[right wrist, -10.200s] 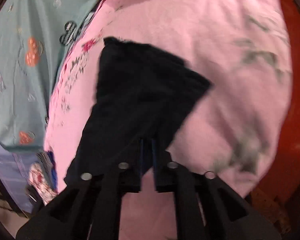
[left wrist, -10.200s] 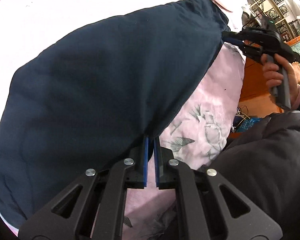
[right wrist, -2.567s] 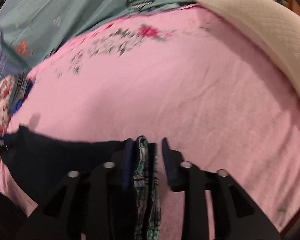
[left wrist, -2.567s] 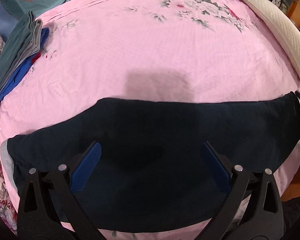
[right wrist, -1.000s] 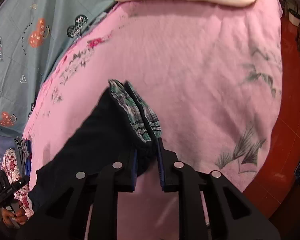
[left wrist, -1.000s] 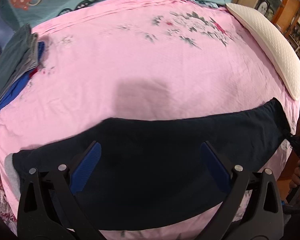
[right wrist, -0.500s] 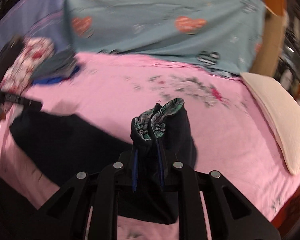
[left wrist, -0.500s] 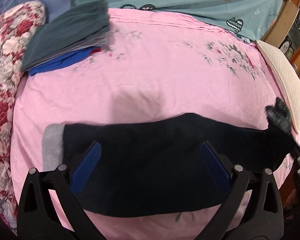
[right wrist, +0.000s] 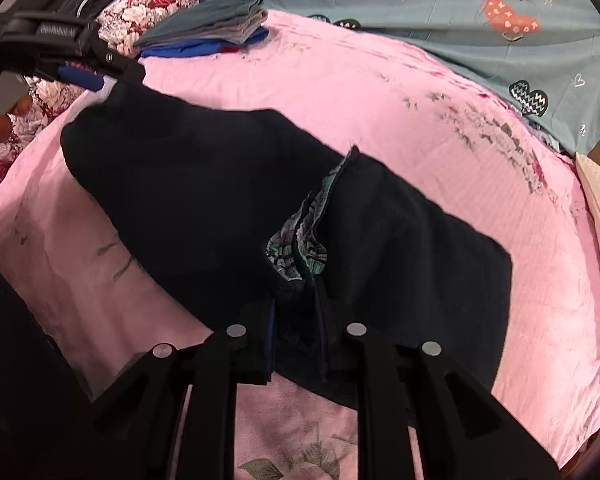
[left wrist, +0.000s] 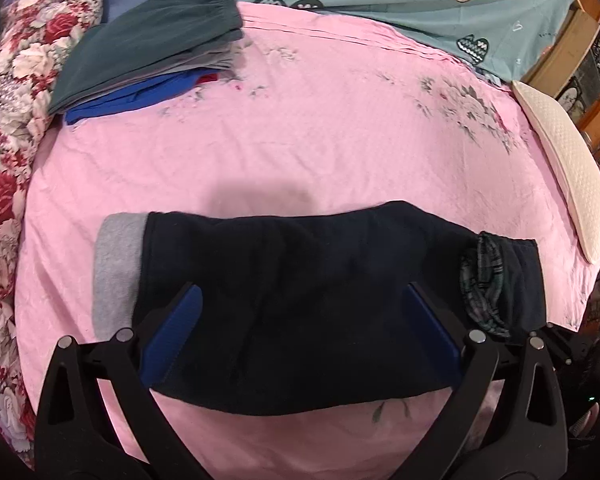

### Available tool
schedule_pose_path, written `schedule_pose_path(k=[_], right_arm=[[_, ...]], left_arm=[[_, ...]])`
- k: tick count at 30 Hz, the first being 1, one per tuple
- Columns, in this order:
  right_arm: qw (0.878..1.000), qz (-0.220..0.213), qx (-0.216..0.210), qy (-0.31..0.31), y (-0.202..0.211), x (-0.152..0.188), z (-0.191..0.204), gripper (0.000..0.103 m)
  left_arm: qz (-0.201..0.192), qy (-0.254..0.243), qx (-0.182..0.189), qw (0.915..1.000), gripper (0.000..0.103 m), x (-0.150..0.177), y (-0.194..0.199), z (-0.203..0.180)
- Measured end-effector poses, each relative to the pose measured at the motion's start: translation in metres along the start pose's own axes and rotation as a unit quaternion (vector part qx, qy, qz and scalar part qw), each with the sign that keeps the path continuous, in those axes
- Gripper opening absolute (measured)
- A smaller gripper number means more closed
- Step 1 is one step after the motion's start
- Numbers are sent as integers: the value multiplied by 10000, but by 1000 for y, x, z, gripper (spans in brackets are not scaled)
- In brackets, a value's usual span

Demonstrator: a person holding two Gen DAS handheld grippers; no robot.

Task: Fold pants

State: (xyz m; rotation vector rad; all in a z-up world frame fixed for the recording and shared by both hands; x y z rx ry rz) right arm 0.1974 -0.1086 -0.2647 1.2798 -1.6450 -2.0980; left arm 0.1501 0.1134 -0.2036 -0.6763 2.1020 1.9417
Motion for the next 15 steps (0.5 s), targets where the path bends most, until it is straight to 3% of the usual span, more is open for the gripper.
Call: schedule_pose_path(k=[3, 6, 8, 10, 13, 15], right_arm=[[10000, 26, -24, 19, -3, 3, 3, 17], [9993, -39, -250, -278, 0, 4, -3, 17], [9958, -134, -516, -745, 6, 3, -14, 17], [9905, -255, -707, -1153, 13, 4, -26, 17], [9882, -383, -752, -1282, 23, 3, -30, 17], [9884, -452, -743, -1248, 28, 2, -28, 17]], left_arm=[[-13, -110, 316, 9994, 99, -6, -2, -21], [156, -146, 987, 9949, 96, -12, -5, -55], [489, -58, 1707, 9841, 95, -14, -11, -84], [902, 126, 2365, 9673, 95, -13, -19, -110], [1564, 372, 2959, 9416, 95, -2, -37, -140], [1952, 413, 3083, 9301, 95, 8, -50, -154]])
Point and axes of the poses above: each gripper's, at about its wrist camera, not at the fingertips, and y roughly against the way its jaws point, z to its left, x to its underside, the point moved 8 cm from there along -y, roughly the way its jaws point, and after that the axes turned 5 degrees about -x, right-handed, at the moved point
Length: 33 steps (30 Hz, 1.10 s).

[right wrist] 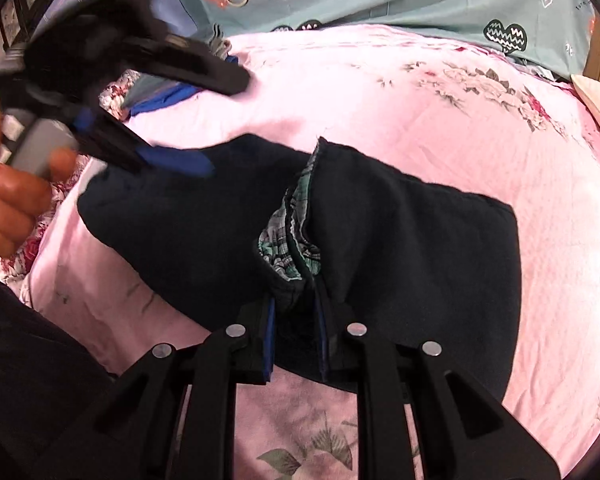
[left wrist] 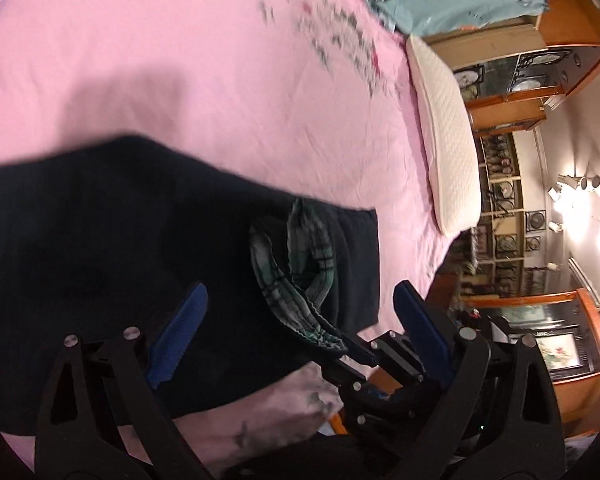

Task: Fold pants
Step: 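Press the folded cuff down with the left tool while the right tool releases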

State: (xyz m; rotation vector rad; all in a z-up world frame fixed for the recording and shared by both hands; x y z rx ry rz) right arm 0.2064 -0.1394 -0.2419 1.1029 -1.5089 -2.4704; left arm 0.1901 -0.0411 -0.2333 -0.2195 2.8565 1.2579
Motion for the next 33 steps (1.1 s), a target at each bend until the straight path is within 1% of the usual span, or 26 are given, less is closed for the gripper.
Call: schedule_pose_path(k=[1, 3, 5, 6, 7, 8, 9, 11, 12, 14, 15, 16, 18, 20, 21, 23, 24, 26, 28, 29, 31, 32, 33], right_arm=[[10000, -38, 2, 27, 3, -1, 2, 17], [9999, -111, 17, 91, 9, -3, 3, 17], [9998, -145, 39, 140, 13, -3, 4, 17], [9997, -146, 77, 184, 14, -3, 4, 17], [9996, -144, 103, 204, 15, -2, 5, 17], [9996, -142, 137, 223, 16, -1, 5, 17], [9993, -142, 223, 279, 17, -2, 4, 17], [9983, -154, 385, 399, 20, -2, 7, 17], [9978, -158, 442, 469, 21, -3, 9, 17], [9966, -122, 504, 636, 20, -5, 14, 17], [9956, -46, 518, 777, 18, -4, 18, 17], [9950, 26, 526, 846, 16, -2, 22, 17], [9947, 189, 454, 899, 6, 3, 26, 17], [9950, 390, 346, 847, -5, 10, 26, 17], [9949, 471, 298, 840, -12, 14, 27, 17], [9945, 612, 239, 818, -25, 21, 26, 19], [9942, 629, 213, 844, -27, 22, 26, 21], [9930, 677, 159, 957, -26, 20, 31, 33], [9921, 782, -82, 978, -15, 15, 31, 41], [9936, 707, -273, 839, -5, 10, 29, 41], [9977, 229, -616, 182, 20, -12, 9, 41], [9976, -51, -636, -266, 31, -22, -9, 41], [9956, -290, -563, -691, 38, -31, -29, 41]], left_arm=[[248, 92, 64, 9996, 95, 3, -14, -1], [481, 189, 176, 9985, 95, 6, -28, -3], [545, 238, 248, 9979, 95, 2, -37, -7], [508, 218, 266, 9981, 91, -1, -40, -10], [425, 128, 244, 9987, 74, -8, -42, -14], [390, 31, 250, 9989, 62, -11, -43, -17], [364, -103, 219, 9990, 38, -14, -44, -21], [283, -498, 2, 9984, 25, -20, -45, -28], [250, -678, -68, 9974, 22, -20, -46, -32], [105, -1171, -366, 9924, 20, -20, -46, -37], [67, -1301, -453, 9904, 20, -20, -45, -36], [36, -1513, -641, 9864, 20, -17, -47, -34], [69, -1619, -857, 9831, 20, -14, -51, -24], [132, -1598, -1022, 9817, 20, -10, -58, -10], [137, -1595, -1067, 9813, 21, -8, -61, -4], [34, -1592, -1001, 9821, 22, -6, -63, 3], [15, -1583, -993, 9824, 22, -8, -66, 4], [-9, -1599, -1027, 9818, 23, -5, -63, 1], [-43, -1693, -1119, 9792, 28, -3, -59, -2], [-57, -1742, -1173, 9777, 28, -2, -58, -1], [-79, -1798, -1199, 9763, 28, -2, -57, -2], [-91, -1791, -1195, 9765, 28, -2, -56, 0], [-100, -1778, -1189, 9768, 28, -2, -54, 2]])
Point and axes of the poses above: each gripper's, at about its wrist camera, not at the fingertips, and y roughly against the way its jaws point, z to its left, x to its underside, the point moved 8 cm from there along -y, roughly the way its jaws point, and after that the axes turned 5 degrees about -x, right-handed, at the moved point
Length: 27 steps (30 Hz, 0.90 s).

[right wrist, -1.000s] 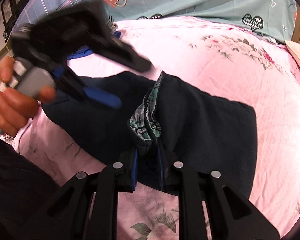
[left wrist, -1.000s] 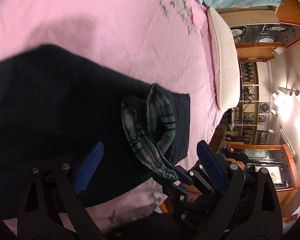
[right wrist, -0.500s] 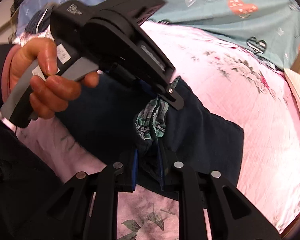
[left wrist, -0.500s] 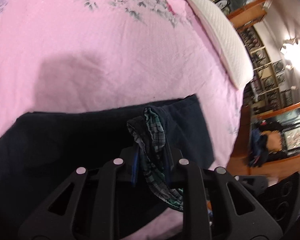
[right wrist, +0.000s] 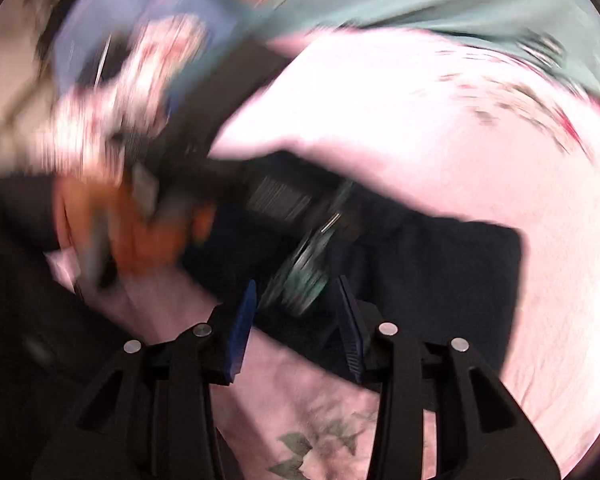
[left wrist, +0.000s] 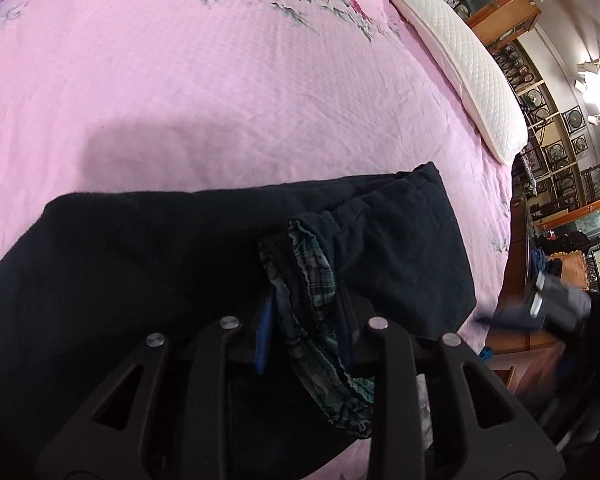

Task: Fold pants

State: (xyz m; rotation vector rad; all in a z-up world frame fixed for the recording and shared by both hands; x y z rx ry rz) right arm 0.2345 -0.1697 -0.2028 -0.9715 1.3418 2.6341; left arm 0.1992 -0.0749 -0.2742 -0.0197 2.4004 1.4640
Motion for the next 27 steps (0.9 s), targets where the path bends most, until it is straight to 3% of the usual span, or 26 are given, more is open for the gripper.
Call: schedule_pose_path(k=[4, 8, 11, 13, 15, 17, 20, 25, 27], right_arm=[[9873, -537, 752, -1289, 5, -13, -85, 40], [9796, -239, 1143, -1637, -23, 15, -129, 31], [9816, -334, 1223, -1430, -23, 20, -121, 32], [9802, -234, 1305, -1468, -23, 14, -117, 34], [9778, -139, 1386, -1564, -18, 10, -119, 36], [9760, -154, 1434, -1630, -2, 12, -112, 40], [9840, -508, 1020, -1370, 25, 12, -73, 52], [9966, -53, 670, -479, 11, 33, -13, 52], [9972, 198, 701, -172, -6, 38, -2, 43]], left_arm=[[-30, 13, 4, 10000, 28, 1, -2, 3], [-5, -6, -24, 10000, 29, 2, -4, 2], [24, 121, -71, 9999, 34, 2, 0, 4], [-69, 154, -308, 9994, 48, 0, 11, 4], [-236, 102, -508, 9984, 53, -3, 27, 6], [-370, 66, -729, 9966, 54, -6, 44, 8], [-645, -113, -797, 9947, 58, -12, 66, 0], [-776, -716, -599, 9926, 58, -22, 61, -33], [-698, -795, -701, 9919, 58, -26, 46, -34]])
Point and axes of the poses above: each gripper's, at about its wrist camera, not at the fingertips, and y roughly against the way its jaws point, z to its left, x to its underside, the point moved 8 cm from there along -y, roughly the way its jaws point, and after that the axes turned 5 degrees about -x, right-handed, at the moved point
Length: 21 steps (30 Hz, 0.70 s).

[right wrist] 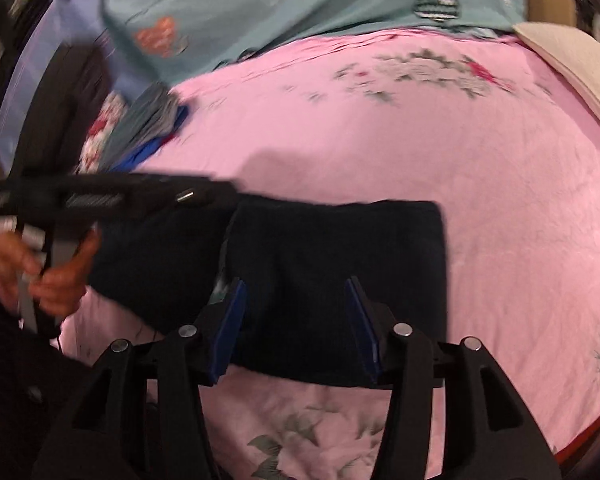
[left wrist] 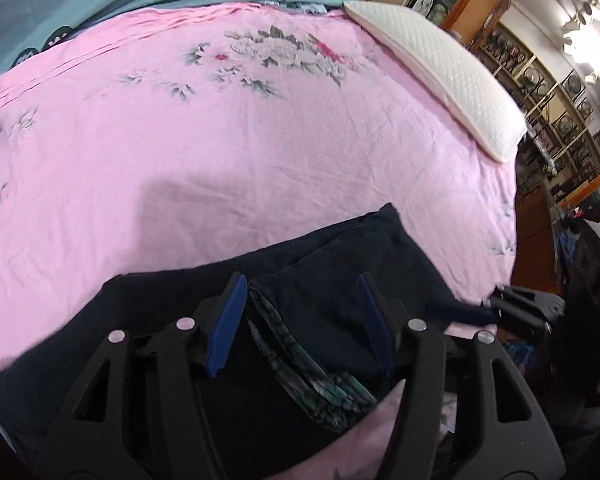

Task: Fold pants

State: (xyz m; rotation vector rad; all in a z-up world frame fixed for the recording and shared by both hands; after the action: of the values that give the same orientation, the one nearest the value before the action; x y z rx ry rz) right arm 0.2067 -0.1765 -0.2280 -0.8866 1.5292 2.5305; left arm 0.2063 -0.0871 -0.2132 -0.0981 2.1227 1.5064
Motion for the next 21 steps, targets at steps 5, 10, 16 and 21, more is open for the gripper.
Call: schedule_pose_path(k=[5, 10, 16, 21], right_arm=[[9978, 383, -98, 526, -25, 11, 26, 28], [9963, 252, -597, 560, -17, 5, 45, 28], [9948, 683, -636, 419, -35, 16, 42, 28], [9918, 697, -603, 880, -29, 18, 60, 6]], left_arm=[[499, 140, -242, 9984, 57, 10, -44, 20], [492, 116, -202, 9985, 58, 13, -49, 24], [479, 139, -137, 9987, 58, 12, -48, 25], [471, 121, -115, 9988, 58, 13, -49, 25]])
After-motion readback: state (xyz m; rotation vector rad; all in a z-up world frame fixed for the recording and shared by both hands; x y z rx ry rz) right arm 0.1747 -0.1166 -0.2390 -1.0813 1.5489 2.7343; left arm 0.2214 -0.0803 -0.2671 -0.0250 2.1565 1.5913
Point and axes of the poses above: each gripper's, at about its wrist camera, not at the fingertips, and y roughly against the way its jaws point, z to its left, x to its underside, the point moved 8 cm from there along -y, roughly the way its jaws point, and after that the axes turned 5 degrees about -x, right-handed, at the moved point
